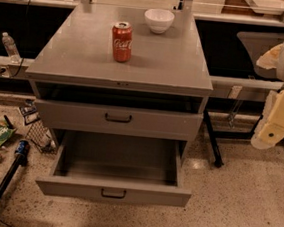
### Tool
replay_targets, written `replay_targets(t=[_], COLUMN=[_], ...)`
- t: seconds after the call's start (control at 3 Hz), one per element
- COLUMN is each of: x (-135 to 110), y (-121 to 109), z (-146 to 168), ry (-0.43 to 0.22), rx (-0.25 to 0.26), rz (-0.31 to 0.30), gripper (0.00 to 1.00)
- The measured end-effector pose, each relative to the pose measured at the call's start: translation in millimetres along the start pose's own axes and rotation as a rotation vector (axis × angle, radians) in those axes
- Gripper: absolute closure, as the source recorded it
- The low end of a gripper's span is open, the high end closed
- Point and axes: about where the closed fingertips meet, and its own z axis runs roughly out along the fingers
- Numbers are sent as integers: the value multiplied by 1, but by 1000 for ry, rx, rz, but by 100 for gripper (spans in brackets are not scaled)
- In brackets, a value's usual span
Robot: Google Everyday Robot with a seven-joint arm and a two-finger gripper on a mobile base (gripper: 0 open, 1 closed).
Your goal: Close middle drawer
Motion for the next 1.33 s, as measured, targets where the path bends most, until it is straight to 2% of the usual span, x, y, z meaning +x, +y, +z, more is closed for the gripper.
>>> replay_targets(t=[0.33,0.67,1.33], x=[0,6,28], y=[0,8,61], z=[0,62,226], ry=[0,-65,-214], rx=[0,-46,-209], rz=[0,17,-21], gripper=[0,26,72])
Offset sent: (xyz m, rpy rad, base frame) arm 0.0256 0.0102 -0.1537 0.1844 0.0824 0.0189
